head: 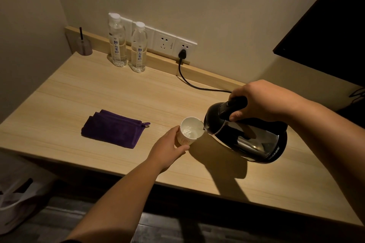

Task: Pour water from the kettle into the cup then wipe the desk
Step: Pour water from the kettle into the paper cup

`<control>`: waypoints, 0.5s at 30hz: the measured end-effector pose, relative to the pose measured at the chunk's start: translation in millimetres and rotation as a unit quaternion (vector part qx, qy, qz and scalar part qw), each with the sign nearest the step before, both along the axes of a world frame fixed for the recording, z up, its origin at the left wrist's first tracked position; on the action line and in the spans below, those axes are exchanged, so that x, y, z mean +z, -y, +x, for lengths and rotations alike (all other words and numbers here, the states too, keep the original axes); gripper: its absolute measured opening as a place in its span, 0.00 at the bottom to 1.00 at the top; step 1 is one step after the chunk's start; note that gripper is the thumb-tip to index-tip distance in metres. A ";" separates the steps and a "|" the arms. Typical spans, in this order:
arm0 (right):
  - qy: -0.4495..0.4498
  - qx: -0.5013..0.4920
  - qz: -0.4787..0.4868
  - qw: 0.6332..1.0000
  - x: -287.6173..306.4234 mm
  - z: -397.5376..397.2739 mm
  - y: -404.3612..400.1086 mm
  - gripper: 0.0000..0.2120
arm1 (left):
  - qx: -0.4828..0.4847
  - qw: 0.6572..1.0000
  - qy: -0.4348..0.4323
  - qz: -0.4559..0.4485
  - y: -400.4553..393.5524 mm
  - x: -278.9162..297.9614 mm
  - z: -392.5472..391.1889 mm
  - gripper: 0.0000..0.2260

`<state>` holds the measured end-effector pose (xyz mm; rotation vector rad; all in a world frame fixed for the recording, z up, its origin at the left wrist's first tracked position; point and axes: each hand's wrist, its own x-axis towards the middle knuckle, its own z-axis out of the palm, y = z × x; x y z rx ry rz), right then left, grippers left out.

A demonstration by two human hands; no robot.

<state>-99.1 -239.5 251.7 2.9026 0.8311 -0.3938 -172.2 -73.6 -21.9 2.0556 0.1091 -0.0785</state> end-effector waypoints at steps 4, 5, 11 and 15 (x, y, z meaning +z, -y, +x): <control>0.000 0.002 0.000 1.000 -1.5 1.4 0.0 0.21 | -0.005 1.000 0.000 0.007 -0.6 -1.5 0.5 0.31; 0.002 0.004 -0.001 1.000 -1.9 1.6 0.0 0.21 | -0.006 1.000 -0.001 0.008 -0.6 -2.1 0.6 0.31; 0.002 0.004 -0.003 1.000 -1.8 2.3 -1.1 0.21 | -0.001 1.000 0.009 0.014 0.0 -2.0 1.2 0.29; 0.002 0.004 -0.005 1.000 -1.0 2.8 -1.6 0.21 | 0.001 1.000 0.006 0.012 -0.5 -2.7 1.5 0.30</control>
